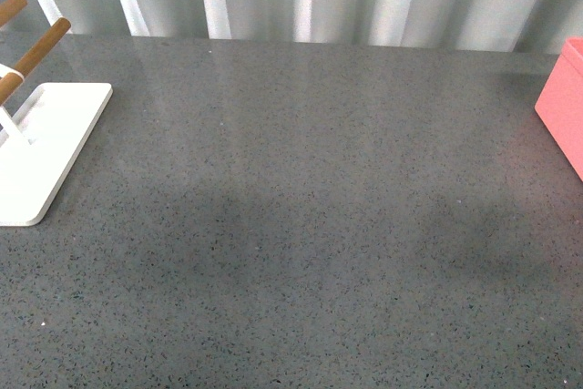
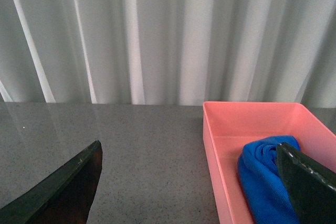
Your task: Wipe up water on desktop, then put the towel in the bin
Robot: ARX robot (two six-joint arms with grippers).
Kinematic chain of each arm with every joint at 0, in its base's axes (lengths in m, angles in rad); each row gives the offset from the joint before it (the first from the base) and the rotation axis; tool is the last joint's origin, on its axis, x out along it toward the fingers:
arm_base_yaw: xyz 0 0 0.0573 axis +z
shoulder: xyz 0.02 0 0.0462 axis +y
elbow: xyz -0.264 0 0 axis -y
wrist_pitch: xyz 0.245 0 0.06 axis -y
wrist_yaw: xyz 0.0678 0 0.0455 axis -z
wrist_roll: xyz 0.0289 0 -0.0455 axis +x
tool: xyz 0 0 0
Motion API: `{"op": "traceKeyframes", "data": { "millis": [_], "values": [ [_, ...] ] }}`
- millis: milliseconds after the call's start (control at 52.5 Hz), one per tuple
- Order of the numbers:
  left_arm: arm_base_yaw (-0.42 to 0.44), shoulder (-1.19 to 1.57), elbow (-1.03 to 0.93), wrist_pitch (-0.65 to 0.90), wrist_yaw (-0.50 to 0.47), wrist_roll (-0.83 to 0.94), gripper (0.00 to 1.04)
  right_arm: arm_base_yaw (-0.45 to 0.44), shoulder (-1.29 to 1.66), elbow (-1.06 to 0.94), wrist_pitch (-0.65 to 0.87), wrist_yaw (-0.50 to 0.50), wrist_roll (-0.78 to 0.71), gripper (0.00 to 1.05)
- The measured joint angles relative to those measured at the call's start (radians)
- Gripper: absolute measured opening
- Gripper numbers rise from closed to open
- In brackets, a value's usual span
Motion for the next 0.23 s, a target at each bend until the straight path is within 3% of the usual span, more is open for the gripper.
{"op": "traceKeyframes", "data": {
  "millis": [228],
  "values": [
    [0.000,0.000,0.000,0.000,0.000,0.000,0.98,0.000,0.000,0.000,0.000,0.000,0.000,0.98]
  ]
}}
